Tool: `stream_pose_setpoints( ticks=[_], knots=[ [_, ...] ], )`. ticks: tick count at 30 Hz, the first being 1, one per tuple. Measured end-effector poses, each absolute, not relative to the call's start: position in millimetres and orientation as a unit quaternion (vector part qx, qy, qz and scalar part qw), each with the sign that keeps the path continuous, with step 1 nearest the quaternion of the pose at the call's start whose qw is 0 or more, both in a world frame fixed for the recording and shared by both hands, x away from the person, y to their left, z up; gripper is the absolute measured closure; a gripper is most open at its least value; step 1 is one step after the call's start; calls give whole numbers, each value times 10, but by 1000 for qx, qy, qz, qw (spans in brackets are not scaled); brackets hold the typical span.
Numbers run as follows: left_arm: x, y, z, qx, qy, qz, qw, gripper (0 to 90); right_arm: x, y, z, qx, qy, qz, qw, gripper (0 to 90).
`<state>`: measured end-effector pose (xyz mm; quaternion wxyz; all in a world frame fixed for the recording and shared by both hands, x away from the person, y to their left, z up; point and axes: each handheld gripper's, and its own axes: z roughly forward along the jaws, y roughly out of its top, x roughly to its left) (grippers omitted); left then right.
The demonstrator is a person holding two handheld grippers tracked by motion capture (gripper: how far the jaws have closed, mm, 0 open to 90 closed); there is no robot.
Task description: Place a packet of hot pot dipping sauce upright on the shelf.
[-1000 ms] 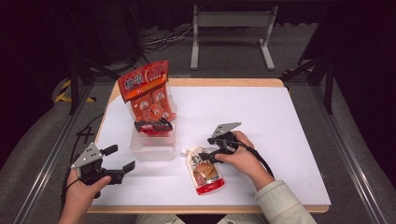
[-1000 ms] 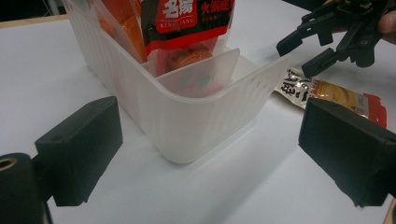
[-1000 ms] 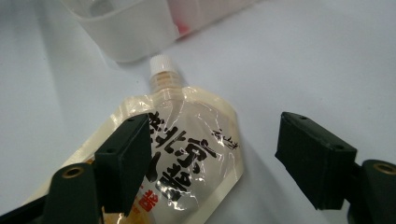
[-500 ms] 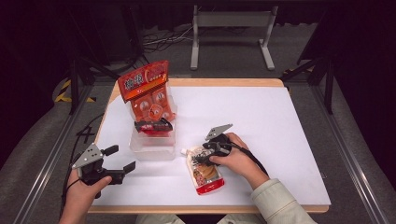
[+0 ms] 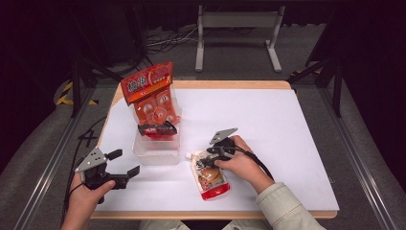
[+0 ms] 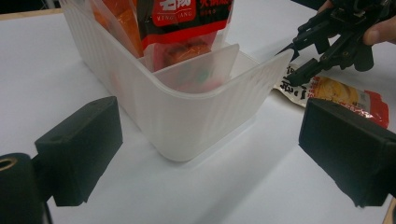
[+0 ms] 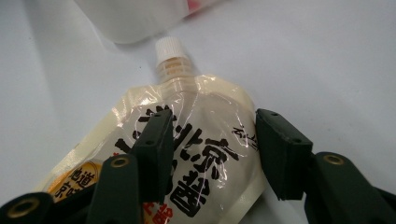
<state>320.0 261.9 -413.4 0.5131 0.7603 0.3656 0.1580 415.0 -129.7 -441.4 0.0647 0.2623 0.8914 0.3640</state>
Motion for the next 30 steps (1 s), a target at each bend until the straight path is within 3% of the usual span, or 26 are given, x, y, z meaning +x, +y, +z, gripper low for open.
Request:
stream_pose_setpoints(
  ticks=[6, 14, 30],
  knots=[
    [3191, 2619, -4128, 758, 368, 159, 516, 69, 4132, -1314, -4413, 254, 894, 361, 79, 677],
    [3190, 2615, -4128, 757, 366, 159, 517, 70, 4119, -1321, -4405, 250, 895, 364, 61, 840],
    [3180, 2619, -4120, 756, 367, 160, 518, 70, 4057, -1390, -4252, 253, 879, 399, 61, 883]
  ],
)
